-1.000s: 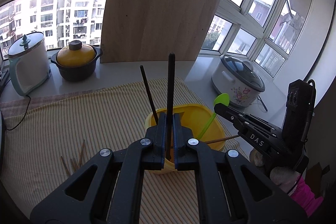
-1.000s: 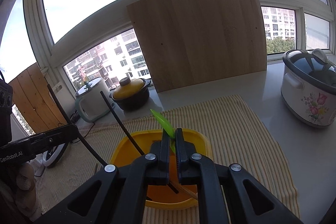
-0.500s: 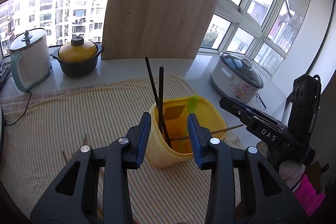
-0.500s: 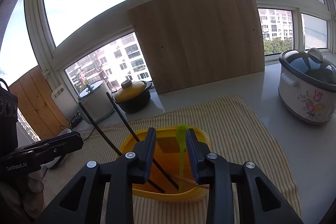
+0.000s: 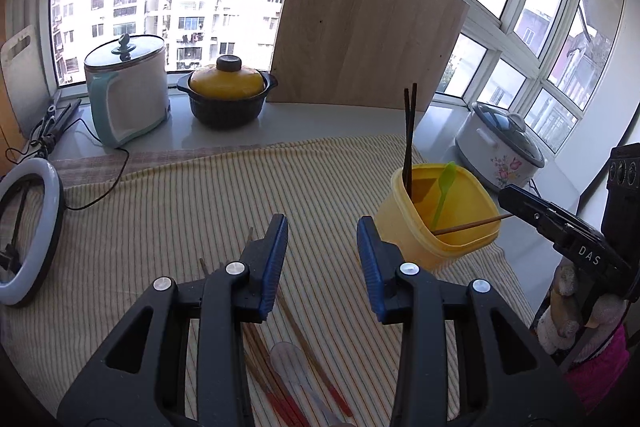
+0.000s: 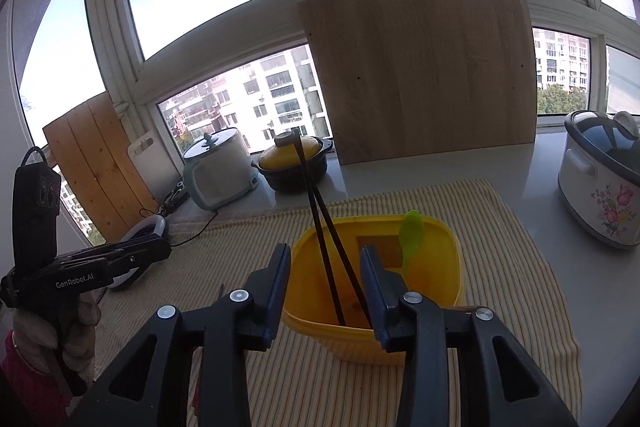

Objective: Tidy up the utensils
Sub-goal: 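Move both open tools back to the remaining wooden chopsticks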

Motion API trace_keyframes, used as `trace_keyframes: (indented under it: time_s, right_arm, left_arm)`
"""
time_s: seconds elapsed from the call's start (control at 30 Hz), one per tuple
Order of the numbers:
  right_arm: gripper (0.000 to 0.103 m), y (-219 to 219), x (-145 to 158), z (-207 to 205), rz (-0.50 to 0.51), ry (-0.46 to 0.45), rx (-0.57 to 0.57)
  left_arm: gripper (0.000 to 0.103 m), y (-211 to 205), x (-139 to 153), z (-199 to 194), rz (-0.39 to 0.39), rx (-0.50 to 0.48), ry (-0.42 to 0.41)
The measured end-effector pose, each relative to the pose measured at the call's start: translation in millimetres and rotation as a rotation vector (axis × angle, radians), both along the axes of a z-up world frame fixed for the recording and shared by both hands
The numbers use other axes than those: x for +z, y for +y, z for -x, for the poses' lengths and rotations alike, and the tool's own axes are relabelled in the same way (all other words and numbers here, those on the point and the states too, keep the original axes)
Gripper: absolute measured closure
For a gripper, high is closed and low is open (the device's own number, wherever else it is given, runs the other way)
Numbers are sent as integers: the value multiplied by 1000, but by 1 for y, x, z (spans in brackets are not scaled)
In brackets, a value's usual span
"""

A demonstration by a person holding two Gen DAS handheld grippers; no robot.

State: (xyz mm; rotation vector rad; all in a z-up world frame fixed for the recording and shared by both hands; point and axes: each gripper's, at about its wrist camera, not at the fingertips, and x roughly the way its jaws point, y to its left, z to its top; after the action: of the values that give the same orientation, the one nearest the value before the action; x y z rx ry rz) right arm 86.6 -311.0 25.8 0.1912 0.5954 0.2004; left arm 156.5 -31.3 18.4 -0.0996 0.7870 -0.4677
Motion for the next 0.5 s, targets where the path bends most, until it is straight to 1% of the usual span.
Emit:
trace_keyframes:
  time_s: [0.07,0.17,0.23,0.3,0.43,0.5]
  right_arm:
    - [57,11,-2,2,16,2,30]
    - [54,28,-7,2,41,19,84]
    - [54,39,-13,0,43,43,112]
    - [54,48,-20,-3,40,76,129]
    - [54,66,-37,-7,50,139,155]
    - [54,75,-45,-9,61,170,171]
  left_arm:
    - [67,13,-12,0,-35,16,17]
    - [67,29,-32,2,-78,35,54]
    - [67,37,-44,1,-98,46,77]
    - [67,44,-54,-1,-105,52,99]
    - [67,51,-71,-9,-90,48,157]
    - [67,50,-79,-11,-97,42,171]
